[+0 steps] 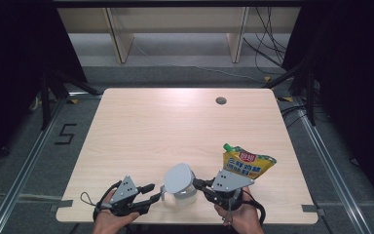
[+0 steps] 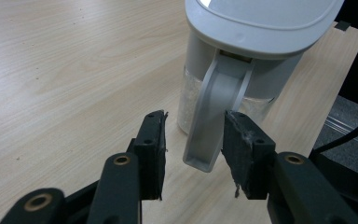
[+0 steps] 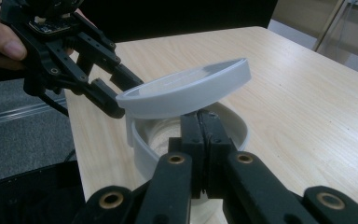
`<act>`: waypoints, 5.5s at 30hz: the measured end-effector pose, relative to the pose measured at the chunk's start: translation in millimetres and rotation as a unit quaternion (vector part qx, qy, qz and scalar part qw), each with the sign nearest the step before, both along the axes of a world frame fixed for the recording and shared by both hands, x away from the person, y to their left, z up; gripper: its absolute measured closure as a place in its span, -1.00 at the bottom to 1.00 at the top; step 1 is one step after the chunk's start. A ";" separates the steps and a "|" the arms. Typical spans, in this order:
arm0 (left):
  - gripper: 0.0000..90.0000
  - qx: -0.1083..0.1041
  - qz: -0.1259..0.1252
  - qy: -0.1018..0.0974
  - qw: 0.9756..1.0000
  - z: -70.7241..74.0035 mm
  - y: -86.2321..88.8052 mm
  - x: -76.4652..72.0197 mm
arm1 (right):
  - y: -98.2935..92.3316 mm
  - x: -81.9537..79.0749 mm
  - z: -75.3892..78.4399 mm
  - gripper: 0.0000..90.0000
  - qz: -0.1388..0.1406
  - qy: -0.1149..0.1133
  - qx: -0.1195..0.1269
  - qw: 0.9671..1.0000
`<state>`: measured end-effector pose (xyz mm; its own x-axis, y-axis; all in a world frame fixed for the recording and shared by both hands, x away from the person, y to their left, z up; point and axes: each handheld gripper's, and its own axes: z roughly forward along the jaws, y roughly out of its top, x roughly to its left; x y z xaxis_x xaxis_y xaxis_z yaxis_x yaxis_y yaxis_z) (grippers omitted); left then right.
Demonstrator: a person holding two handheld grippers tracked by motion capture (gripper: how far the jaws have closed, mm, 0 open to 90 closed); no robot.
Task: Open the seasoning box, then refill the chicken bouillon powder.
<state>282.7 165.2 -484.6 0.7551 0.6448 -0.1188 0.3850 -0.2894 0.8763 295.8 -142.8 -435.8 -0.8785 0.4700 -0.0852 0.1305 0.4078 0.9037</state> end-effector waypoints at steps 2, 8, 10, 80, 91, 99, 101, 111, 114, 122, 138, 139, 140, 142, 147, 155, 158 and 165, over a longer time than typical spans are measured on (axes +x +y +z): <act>0.30 -0.004 0.000 0.001 1.000 1.4 0.0 -0.9 | 1.1 -0.4 -0.5 1.00 -0.005 -0.004 0.005 1.000; 0.29 -0.004 -0.002 0.006 1.000 1.0 -1.2 -5.3 | 2.3 -0.9 1.9 1.00 -0.003 -0.005 0.002 1.000; 0.26 0.001 -0.002 0.008 1.000 0.3 -0.8 -7.1 | 5.3 -1.0 3.5 1.00 0.000 -0.007 0.004 1.000; -0.53 0.008 0.041 0.034 0.999 -7.0 31.6 -21.0 | -146.1 -24.6 -30.6 -0.06 -0.191 0.069 0.041 0.978; -0.56 0.009 0.046 0.031 0.998 -5.8 31.3 -21.1 | -158.8 -11.1 -40.9 -0.38 -0.215 0.058 0.045 0.974; -0.56 0.013 0.034 0.025 0.999 -6.1 31.6 -19.3 | -155.6 5.1 -48.7 -0.56 -0.191 0.042 0.048 0.980; -0.56 0.005 0.042 0.031 0.999 -7.1 30.5 -20.0 | -153.2 4.2 -48.9 -0.60 -0.189 0.053 0.046 0.979; -0.56 0.014 0.030 0.028 0.999 -8.8 30.4 -18.4 | -150.9 17.2 -53.2 -0.65 -0.167 0.020 0.043 0.985; -0.56 0.019 0.032 0.034 0.999 -9.9 30.9 -17.7 | -148.4 16.4 -53.4 -0.65 -0.168 0.039 0.052 0.984; -0.56 0.014 0.034 0.035 0.999 -11.3 28.5 -17.6 | -142.3 18.7 -56.4 -0.65 -0.152 0.028 0.045 0.987; -0.56 0.021 0.038 0.044 0.998 -11.8 27.8 -18.8 | -134.5 22.2 -59.5 -0.65 -0.145 0.003 0.026 0.989; -0.56 0.020 0.040 0.045 0.998 -11.6 27.8 -19.1 | -133.7 21.8 -59.7 -0.65 -0.148 0.013 0.034 0.988; -0.56 0.025 0.035 0.039 0.998 -11.4 28.6 -18.2 | -135.6 24.0 -59.1 -0.64 -0.150 -0.001 0.037 0.988; -0.56 0.020 0.043 0.046 0.998 -12.5 27.7 -18.6 | -135.5 23.8 -58.9 -0.57 -0.154 0.000 0.038 0.987; -0.56 0.024 0.040 0.048 0.998 -13.4 27.7 -18.1 | -132.8 28.3 -59.3 -0.51 -0.145 0.010 0.048 0.988; -0.56 0.026 0.039 0.049 0.998 -13.8 27.7 -18.2 | -134.2 30.6 -61.0 -0.44 -0.154 0.003 0.066 0.986; -0.56 0.031 0.031 0.041 0.998 -14.4 27.7 -16.9 | -134.8 33.8 -61.2 -0.40 -0.136 -0.010 0.058 0.989; -0.56 0.016 0.031 0.048 0.998 -14.0 26.8 -17.7 | -133.5 33.3 -63.3 -0.26 -0.136 -0.006 0.059 0.989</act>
